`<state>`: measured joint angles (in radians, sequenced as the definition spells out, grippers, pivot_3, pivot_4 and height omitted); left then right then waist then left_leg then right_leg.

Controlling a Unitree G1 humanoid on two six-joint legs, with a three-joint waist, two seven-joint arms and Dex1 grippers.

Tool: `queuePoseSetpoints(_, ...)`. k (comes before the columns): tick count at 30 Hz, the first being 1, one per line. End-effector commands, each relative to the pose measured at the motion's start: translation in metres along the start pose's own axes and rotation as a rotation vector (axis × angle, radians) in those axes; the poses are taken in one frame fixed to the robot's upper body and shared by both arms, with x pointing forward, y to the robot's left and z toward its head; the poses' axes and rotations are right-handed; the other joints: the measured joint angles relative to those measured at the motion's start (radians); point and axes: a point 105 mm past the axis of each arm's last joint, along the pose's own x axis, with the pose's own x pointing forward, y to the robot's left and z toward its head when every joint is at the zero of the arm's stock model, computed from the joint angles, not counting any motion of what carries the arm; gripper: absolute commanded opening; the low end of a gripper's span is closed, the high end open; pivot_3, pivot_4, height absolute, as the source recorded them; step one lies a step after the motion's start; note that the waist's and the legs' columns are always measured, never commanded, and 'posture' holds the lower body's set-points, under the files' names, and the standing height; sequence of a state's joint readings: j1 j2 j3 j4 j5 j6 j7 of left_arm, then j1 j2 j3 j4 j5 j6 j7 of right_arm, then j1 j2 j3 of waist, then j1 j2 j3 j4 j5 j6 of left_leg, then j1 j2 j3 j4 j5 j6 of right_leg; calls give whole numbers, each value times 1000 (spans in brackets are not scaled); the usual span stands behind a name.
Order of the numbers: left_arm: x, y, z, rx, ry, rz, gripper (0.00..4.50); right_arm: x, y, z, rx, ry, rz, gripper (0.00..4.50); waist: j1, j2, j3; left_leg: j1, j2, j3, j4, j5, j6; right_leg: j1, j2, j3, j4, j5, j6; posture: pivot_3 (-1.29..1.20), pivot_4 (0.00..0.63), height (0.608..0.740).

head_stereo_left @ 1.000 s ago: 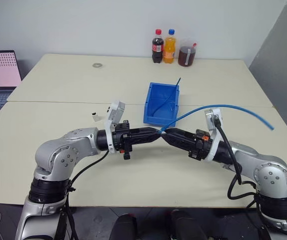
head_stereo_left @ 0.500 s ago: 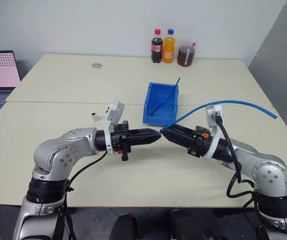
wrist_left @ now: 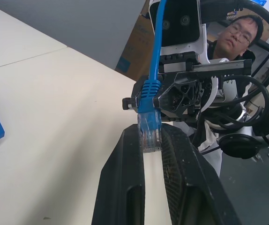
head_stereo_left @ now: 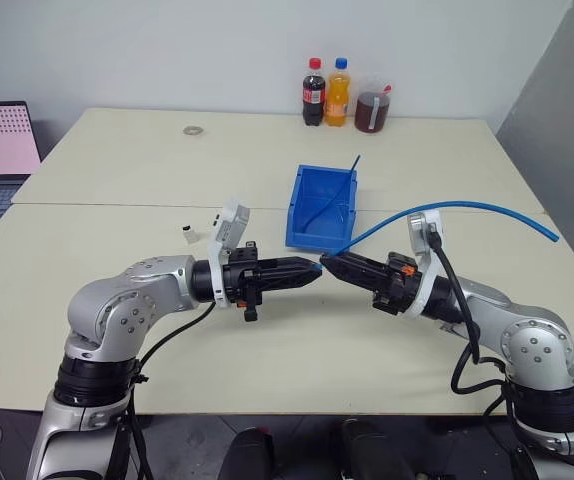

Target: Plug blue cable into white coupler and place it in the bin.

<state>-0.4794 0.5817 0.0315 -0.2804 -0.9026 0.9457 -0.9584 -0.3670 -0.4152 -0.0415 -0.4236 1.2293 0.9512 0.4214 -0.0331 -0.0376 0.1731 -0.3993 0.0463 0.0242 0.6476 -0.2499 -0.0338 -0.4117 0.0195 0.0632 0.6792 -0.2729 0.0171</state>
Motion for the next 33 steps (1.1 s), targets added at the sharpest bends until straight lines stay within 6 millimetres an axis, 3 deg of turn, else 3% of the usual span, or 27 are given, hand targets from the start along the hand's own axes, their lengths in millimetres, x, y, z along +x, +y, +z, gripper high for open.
queuePoseSetpoints(1, 5, -5, 5, 48, -7, -26, 233, 1, 7, 5, -24, -9, 33, 134, 0, 0, 0, 0, 0, 0, 0, 0, 0, 0, 0, 0, 0, 0, 0, 0, 150, 740)
queuePoseSetpoints(8, 4, -1, -2, 71, 31, -11, 233, -1, 7, 6, -26, -13, 33, 130, 0, 0, 0, 0, 0, 0, 0, 0, 0, 0, 0, 0, 0, 0, 0, 0, 150, 740)
queuePoseSetpoints(10, 3, 1, -6, 98, 68, -6, 937, -1, 6, 7, -30, -14, 30, 130, 0, 0, 0, 0, 0, 0, 0, 0, 0, 0, 0, 0, 0, 0, 0, 0, 150, 740)
queuePoseSetpoints(19, -8, 6, -18, 158, 137, 60, 2805, -3, -4, 10, -67, -31, -19, 127, -1, 0, 0, 0, 0, 1, -1, 0, 0, -1, 0, 1, 0, 0, 0, 0, 150, 740)
queuePoseSetpoints(24, -34, 21, -23, 159, 117, 281, 3783, -10, -17, 9, -102, -29, -86, 126, -1, 0, 0, -1, 1, 1, -1, 0, 0, -2, -1, 2, 0, 0, 0, 0, 150, 740)
queuePoseSetpoints(27, -58, 46, -26, 184, 80, 560, 4451, -16, -24, 8, -113, -31, -120, 126, 0, 0, 0, -1, 2, 2, -1, 0, 0, -3, -2, 2, 0, 0, 0, 0, 150, 740)
queuePoseSetpoints(29, -70, 57, -28, 196, 66, 696, 4500, -18, -27, 8, -119, -32, -135, 126, 1, 0, 0, -1, 2, 2, -1, 0, 0, -3, -3, 2, 0, 0, 0, 0, 150, 740)
queuePoseSetpoints(33, -113, 91, -32, 193, 44, 1121, 4500, -22, -32, 6, -127, -31, -161, 125, 1, 0, 0, -1, 1, 1, -1, 0, 0, -2, -4, 2, 0, 0, 0, 0, 150, 740)
